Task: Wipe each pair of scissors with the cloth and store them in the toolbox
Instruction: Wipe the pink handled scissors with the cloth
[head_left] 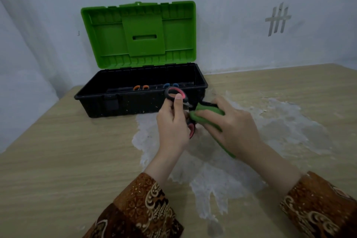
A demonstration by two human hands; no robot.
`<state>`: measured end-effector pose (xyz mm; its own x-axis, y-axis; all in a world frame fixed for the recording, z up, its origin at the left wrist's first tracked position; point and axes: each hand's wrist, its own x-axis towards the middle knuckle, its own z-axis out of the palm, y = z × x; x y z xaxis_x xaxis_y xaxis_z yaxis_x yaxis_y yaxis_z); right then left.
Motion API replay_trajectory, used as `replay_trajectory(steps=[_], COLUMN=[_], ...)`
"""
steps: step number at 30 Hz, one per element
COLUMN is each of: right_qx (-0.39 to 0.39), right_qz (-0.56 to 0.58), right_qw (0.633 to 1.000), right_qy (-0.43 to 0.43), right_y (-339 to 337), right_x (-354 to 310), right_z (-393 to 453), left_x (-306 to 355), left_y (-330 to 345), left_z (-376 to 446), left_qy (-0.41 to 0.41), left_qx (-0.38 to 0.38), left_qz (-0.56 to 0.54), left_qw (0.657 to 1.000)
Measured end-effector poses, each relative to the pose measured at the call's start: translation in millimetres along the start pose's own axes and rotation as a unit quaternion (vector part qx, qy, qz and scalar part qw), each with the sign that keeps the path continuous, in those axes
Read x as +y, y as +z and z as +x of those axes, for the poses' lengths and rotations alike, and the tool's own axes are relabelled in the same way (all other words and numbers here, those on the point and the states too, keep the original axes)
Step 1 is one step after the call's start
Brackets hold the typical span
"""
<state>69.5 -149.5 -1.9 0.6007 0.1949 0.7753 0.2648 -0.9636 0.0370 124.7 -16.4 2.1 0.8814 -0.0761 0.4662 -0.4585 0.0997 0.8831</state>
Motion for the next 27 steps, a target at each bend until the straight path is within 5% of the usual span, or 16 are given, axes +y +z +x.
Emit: replay_trajectory(steps=[6, 10, 14, 19, 27], right_qx=[0.027, 0.02, 0.016, -0.007, 0.021], right_qz=[-0.029, -0.007, -0.015, -0.004, 0.004], right_qw=[0.999, 0.998, 1.0, 0.997, 0.999], right_qy=[0.016, -0.06, -0.006, -0.074, 0.025], right_y=[-7, -2, -3, -1, -4], right_x=[7, -10, -9, -10, 4], right_z=[8, 3, 11, 5, 4], left_x=[3, 0, 3, 2, 1], left_y=[-4, -5, -6, -7, -3], left_z=[6, 4, 5, 5, 6], left_qy=[-0.015, 0.002, -0.037, -0.048, -0.097], left_qx=[-0.012, -0.022, -0.024, -0.042, -0.053], left_qz=[-0.003, 0.021, -0.032, -0.032, -0.083], left_qw=[1.0, 1.0, 0.999, 0.997, 0.99])
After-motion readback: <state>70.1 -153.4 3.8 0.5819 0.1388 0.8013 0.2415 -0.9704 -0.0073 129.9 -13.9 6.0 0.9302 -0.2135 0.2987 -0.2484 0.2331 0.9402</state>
